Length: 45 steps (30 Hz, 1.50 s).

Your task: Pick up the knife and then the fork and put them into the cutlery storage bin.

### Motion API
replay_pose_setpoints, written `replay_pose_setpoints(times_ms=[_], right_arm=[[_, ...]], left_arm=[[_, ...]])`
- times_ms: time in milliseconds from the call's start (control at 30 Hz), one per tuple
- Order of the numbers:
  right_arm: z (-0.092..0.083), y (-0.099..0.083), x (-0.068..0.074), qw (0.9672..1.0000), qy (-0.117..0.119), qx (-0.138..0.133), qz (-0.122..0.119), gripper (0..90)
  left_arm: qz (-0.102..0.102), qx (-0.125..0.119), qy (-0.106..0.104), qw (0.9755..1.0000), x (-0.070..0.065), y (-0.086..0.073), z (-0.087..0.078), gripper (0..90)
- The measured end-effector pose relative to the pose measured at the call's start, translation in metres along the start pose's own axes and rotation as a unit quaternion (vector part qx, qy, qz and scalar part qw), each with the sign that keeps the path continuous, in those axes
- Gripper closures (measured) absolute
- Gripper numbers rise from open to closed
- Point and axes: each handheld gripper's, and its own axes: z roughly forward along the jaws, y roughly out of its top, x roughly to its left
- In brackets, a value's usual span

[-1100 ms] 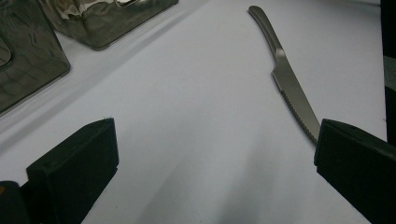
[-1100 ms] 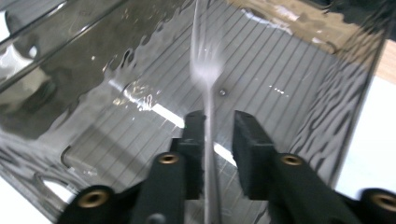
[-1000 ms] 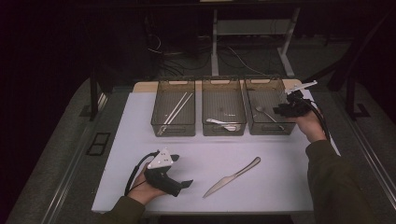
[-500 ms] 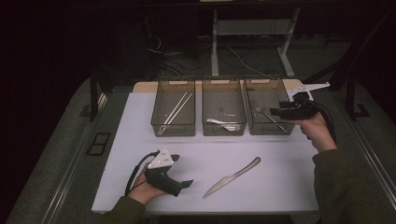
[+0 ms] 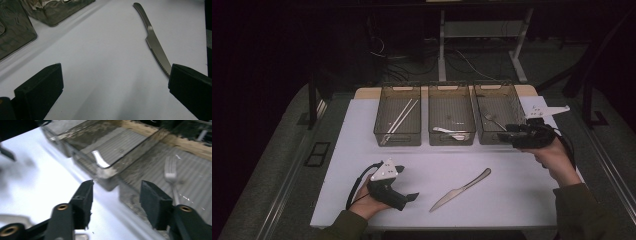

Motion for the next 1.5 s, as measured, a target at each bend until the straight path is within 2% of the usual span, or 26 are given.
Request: replay_pose_setpoints(times_ms=[200,467,533,633,867,1133,1267,1500], right_arm=[[0.006,-0.016,0.020,0.9990,0.018,0.021,-0.035,63.6],[0.030,-0.033,0.027,0.9961,0.036,0.067,-0.046,85.8],[0.035,-0.034,0.029,0.9952,0.044,0.073,-0.048,86.7],[0.042,-0.037,0.031,0.9934,0.041,0.093,-0.053,89.6],[0.058,-0.046,0.039,0.9870,0.047,0.136,-0.073,89.8],[0.069,-0.049,0.045,0.9829,0.042,0.154,-0.093,89.8],[0.073,-0.050,0.044,0.9813,0.032,0.165,-0.094,89.8],[0.072,-0.049,0.046,0.9793,0.029,0.175,-0.098,89.9]], left_arm=[[0.001,0.001,0.001,1.0000,0.000,0.000,0.000,0.0],[0.001,0.000,0.002,1.0000,0.000,0.000,-0.001,0.0],[0.001,0.001,0.002,1.0000,0.000,0.000,-0.001,0.0],[0.001,0.001,0.002,1.0000,0.000,0.000,-0.001,0.0],[0.002,0.001,0.001,1.0000,0.000,0.000,0.000,0.0],[0.000,0.001,0.001,1.0000,0.000,-0.001,0.000,0.0],[0.000,0.001,0.001,1.0000,0.000,-0.001,0.000,0.0],[-0.001,0.001,0.001,1.0000,0.001,-0.001,0.000,0.0]])
